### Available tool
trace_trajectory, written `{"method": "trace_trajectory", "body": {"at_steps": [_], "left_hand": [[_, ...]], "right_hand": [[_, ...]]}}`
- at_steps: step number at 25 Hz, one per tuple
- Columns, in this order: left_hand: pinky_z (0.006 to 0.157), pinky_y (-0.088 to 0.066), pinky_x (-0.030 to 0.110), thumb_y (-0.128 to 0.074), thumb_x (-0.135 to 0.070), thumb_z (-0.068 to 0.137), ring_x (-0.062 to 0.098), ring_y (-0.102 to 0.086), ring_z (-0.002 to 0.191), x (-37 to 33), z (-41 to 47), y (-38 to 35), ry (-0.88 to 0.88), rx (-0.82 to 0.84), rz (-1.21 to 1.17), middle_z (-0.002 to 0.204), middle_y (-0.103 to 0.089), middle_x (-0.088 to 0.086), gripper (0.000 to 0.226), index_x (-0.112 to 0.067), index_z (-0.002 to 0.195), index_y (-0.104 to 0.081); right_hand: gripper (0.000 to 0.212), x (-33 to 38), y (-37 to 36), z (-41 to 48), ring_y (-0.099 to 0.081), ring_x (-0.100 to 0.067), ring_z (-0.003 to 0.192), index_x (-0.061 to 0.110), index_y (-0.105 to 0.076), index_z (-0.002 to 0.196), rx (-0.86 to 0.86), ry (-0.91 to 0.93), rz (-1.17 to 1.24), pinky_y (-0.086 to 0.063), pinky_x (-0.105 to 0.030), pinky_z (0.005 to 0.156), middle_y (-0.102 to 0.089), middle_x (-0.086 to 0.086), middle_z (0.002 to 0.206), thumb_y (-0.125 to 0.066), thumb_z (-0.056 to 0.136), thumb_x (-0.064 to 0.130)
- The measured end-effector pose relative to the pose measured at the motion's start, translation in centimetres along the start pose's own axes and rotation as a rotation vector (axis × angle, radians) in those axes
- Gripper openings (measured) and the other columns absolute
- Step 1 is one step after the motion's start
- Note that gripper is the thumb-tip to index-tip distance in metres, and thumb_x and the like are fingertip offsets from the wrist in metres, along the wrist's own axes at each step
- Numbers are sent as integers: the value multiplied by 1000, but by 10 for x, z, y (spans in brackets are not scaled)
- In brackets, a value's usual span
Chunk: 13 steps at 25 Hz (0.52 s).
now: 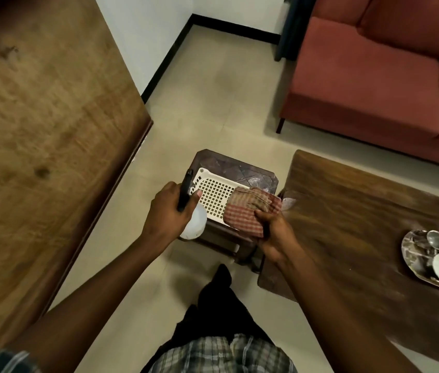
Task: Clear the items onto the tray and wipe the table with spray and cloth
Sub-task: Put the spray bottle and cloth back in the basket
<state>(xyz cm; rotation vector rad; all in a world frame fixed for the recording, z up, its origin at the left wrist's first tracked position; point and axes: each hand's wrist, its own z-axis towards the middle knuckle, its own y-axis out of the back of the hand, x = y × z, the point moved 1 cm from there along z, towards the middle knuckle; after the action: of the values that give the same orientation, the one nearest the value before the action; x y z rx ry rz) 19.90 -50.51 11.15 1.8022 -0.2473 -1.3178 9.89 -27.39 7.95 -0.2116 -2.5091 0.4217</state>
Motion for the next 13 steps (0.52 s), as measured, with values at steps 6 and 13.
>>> {"method": "trace_trajectory", "body": {"at_steps": [6, 13], "left_hand": [[77, -60, 41, -63, -46, 110, 27, -73, 91, 31, 70, -57, -8, 52, -20, 101, -71, 6, 36, -12, 112, -70], [82, -63, 44, -61, -52, 109, 20, -73, 91, 60, 114, -106, -15, 126, -47, 103, -76, 1, 32, -22, 117, -67]], "right_hand": [[41, 3, -13, 95, -75, -33, 108, 12, -59, 143, -127, -132, -36, -63, -44, 75, -75, -18, 130, -47, 106, 0], [41, -27, -14, 178, -76, -31, 100, 16, -64, 135, -241, -194, -94, -64, -50, 83, -79, -11, 115, -44, 104, -2]]}}
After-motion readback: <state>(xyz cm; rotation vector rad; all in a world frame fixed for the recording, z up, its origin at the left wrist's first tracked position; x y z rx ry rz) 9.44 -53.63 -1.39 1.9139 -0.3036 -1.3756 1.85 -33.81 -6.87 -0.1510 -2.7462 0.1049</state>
